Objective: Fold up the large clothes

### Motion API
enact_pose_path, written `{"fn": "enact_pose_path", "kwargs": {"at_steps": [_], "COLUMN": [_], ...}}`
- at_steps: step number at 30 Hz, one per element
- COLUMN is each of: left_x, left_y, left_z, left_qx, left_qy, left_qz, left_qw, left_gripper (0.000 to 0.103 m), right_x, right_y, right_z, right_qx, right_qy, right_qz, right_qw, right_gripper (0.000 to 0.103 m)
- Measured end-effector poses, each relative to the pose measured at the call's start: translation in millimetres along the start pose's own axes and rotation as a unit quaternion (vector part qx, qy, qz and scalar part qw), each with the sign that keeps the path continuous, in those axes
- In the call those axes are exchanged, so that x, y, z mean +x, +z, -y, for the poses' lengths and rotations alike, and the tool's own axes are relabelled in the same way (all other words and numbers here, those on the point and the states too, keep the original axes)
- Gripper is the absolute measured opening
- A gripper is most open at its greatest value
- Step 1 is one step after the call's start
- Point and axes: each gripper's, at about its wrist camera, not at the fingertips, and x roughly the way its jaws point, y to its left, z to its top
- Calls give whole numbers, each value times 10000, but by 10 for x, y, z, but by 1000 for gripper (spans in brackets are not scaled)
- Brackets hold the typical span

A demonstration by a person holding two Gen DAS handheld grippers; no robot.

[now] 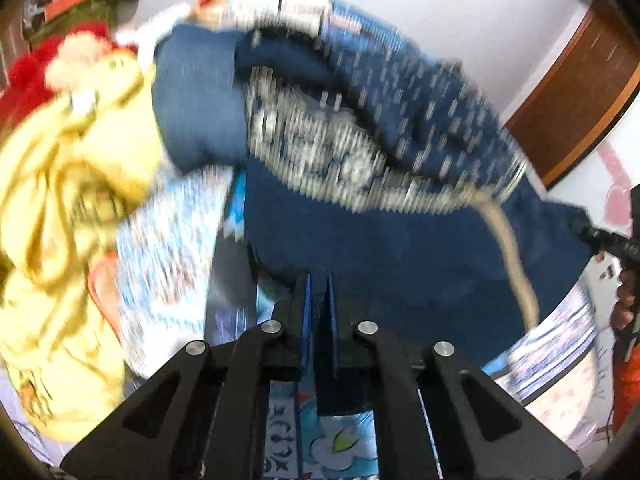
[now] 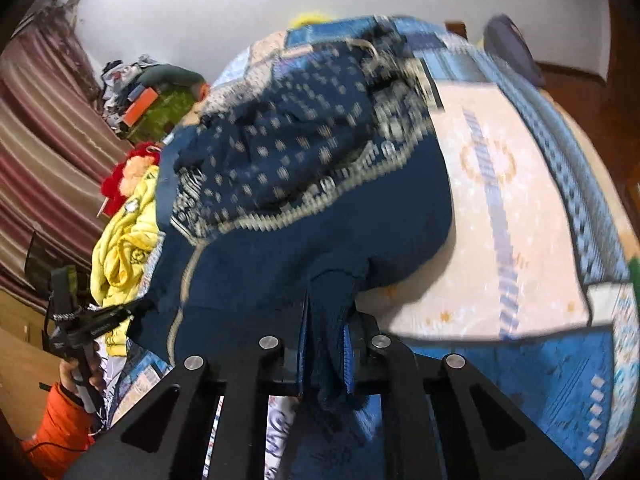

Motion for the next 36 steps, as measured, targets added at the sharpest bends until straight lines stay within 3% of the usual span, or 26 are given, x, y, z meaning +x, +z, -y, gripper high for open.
{"fn": "enact_pose_path", "kwargs": {"at_steps": [8, 15, 20, 24, 30, 33, 36], "left_x": [-605, -477, 81, 751, 1724, 1876, 1813], "left_y": [949, 1979, 2616, 2928, 2970, 2969, 3018], "left_z": [175, 353, 157, -164, -546, -623, -574], "left_qx": [301, 556, 319, -62, -391, -496, -202], "left_qy": [-269, 32, 395, 728, 1208, 1275, 1865], "left_qz": [1350, 1953, 1867, 1440, 701, 594, 711], "left_qw": [9900, 9792, 9811, 9869, 9894, 9888, 9797], "left_gripper": [6, 6, 6, 6, 7, 8, 8], "right_x": [-281, -212, 274, 892, 1822, 1973, 1849], "right_y": [689, 1654, 2424, 2868, 3142, 3171, 3233], "right_z": [-221, -225, -145, -66, 325, 516, 550], "right_qx": [-483, -510, -322, -288, 91, 310, 266], "right_qy": [-38, -183, -322, -676, -1130, -1014, -970], "right_qz": [703, 1222, 1276, 1051, 487, 409, 597], "right_qw": [9964, 9910, 9908, 9917, 9924, 9935, 9931], "right_gripper": [10, 9, 9, 9, 9, 10, 10]}}
